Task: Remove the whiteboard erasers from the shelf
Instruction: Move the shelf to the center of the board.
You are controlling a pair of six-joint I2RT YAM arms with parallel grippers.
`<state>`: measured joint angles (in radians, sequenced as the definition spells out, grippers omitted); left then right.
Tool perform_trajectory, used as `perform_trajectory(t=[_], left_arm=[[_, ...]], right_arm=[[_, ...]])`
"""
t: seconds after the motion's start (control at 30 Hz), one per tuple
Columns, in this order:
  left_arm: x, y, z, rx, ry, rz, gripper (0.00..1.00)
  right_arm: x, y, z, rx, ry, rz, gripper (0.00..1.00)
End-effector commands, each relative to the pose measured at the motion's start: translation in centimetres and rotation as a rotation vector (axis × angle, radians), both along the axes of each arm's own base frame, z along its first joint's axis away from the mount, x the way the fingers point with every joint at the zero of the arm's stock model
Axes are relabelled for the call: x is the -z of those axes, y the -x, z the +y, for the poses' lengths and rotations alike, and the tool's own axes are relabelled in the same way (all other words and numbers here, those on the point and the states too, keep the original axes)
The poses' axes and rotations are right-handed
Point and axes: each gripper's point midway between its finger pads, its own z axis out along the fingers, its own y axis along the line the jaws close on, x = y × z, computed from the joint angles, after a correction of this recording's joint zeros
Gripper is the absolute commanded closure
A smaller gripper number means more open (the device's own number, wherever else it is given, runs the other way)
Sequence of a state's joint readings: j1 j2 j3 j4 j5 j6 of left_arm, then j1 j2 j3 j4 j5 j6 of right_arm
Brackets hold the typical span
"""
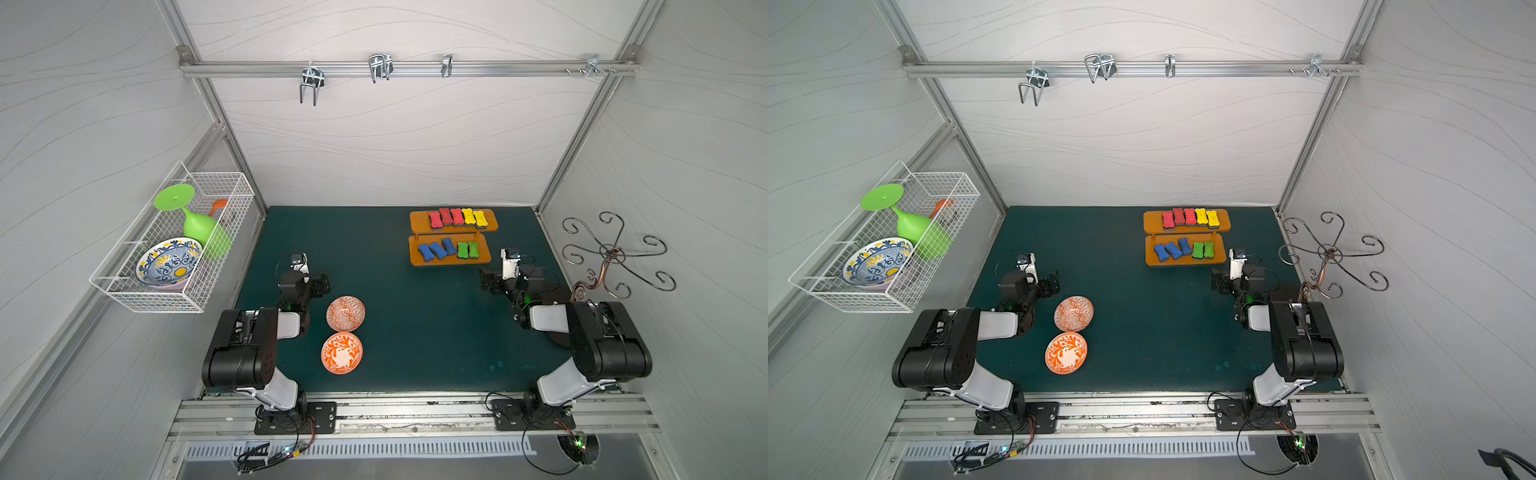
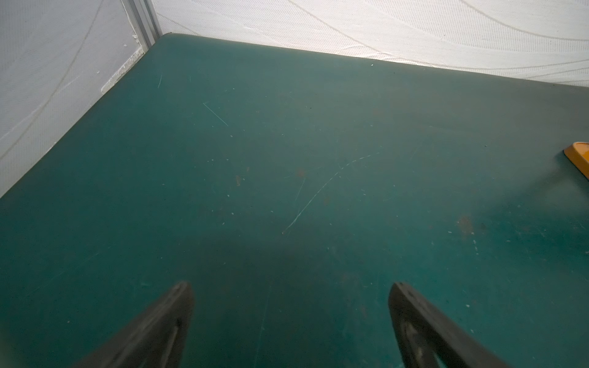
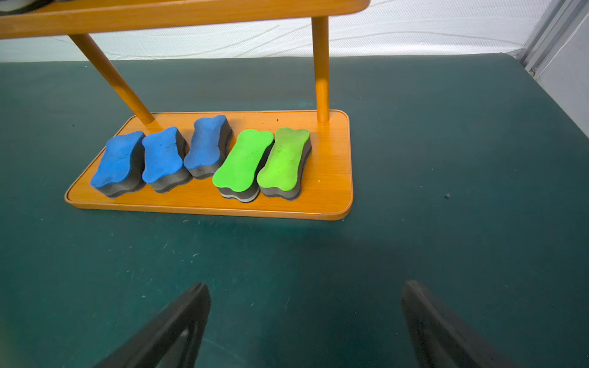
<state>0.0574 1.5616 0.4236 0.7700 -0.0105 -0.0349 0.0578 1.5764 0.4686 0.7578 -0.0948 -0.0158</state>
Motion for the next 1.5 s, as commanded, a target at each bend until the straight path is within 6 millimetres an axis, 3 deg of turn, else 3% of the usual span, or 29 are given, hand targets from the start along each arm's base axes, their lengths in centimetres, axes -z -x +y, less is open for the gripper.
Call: perform_trajectory(t=[0.0,0.43,0.5,0.57,0.67,0.73,0.87,0.97,1.03,1.23,1.47], left_arm=[[-1.7,-0.6,-0.1,0.005,0.004,-0.067,0.0],[-1.9,-0.6,0.1,-0.007,-0.003,-0.074,0.0],[-3.6,-0.7,1.3,-0.093,-0.019,-0.073,0.0],[-5.5,-0.6,1.9,-0.141,-0.029,-0.032,0.0],[-8.1,0.1,2.2,-0.256,0.094,-0.007,0.09],[-9.6,-0.1,0.2,-0.231,0.222,-0.011,0.16],[-11.9,-1.4,-6.1,-0.068,0.323,0.053,0.2],[-12.9,-3.1,-10.5,0.056,0.416,0.119,0.23],[-13.4,-4.2,-13.3,0.131,0.468,0.169,0.25],[-14.0,-6.0,-20.7,0.343,0.566,0.267,0.28],[-15.4,-6.4,-26.5,0.523,0.634,0.295,0.27]], right_arm=[[0.1,0.3,0.3,-0.014,0.0,0.003,0.01],[0.0,0.1,-0.3,0.039,0.023,0.0,0.01],[-1.3,0.0,-0.1,0.087,0.097,-0.025,0.01],[-3.0,0.2,0.6,0.153,0.179,0.07,0.01],[-5.4,0.9,3.2,0.17,0.256,0.126,0.01],[-6.4,1.9,5.8,0.132,0.279,0.105,0.01],[-5.7,3.6,10.9,-0.011,0.208,0.168,0.01],[-6.1,4.2,13.2,-0.075,0.107,0.217,0.01],[-7.4,4.3,14.1,-0.101,0.044,0.215,0.01],[-11.5,2.6,13.6,-0.093,-0.079,0.196,0.01],[-15.8,-0.6,12.8,-0.106,-0.151,0.133,0.01]])
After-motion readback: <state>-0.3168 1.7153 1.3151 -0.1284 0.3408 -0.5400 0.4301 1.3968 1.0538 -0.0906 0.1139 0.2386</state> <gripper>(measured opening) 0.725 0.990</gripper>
